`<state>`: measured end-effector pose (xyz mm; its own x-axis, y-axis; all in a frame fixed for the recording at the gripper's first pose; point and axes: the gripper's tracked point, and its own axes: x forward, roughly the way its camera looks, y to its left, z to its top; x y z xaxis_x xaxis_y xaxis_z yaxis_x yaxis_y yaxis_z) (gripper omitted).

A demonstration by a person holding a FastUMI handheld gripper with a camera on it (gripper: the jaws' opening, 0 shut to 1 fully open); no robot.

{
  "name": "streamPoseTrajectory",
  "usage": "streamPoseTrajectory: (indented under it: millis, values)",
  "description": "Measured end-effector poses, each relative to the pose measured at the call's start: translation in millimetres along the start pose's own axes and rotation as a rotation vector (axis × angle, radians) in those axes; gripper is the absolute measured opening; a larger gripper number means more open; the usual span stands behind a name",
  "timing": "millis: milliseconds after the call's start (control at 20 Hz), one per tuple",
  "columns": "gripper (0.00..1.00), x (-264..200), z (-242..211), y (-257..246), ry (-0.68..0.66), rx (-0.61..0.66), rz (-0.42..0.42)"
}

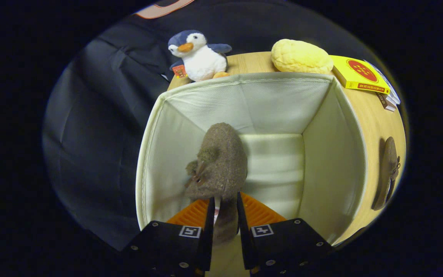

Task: Open the storage box then place both shoes into the box .Put the left shoe in first, then the right shoe, with the right side of both shoes facing outward in a uniform manner.

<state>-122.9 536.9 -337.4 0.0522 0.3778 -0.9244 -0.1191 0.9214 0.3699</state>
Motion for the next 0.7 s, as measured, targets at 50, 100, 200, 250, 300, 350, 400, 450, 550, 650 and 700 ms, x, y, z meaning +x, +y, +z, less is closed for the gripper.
streamPoseTrajectory:
  millis: [50,100,200,250,300,350,400,450,550,650,700]
  values:
    - [0.41,-11.7,2.9,-1.3,-0.019,-0.005,0.026]
    - [0.5,-25.2,7.5,-5.3,-0.037,-0.006,0.048]
    - [0.63,-55.5,17.6,-19.7,-0.084,0.003,0.093]
    - [0.67,-71.5,22.6,-29.4,-0.114,0.006,0.109]
    - [0.71,-87.4,28.7,-37.3,-0.145,0.013,0.134]
    - [0.75,-102.0,33.0,-47.3,-0.183,0.015,0.144]
    - [0.76,-115.1,35.2,-58.7,-0.208,0.011,0.145]
    - [0.8,-127.3,38.6,-72.8,-0.235,0.004,0.135]
    - [0.88,-146.1,41.6,-100.7,-0.275,-0.014,0.112]
    - [0.93,-160.4,38.8,-133.3,-0.3,-0.016,0.089]
    - [0.94,-164.8,36.4,-154.7,-0.306,-0.014,0.069]
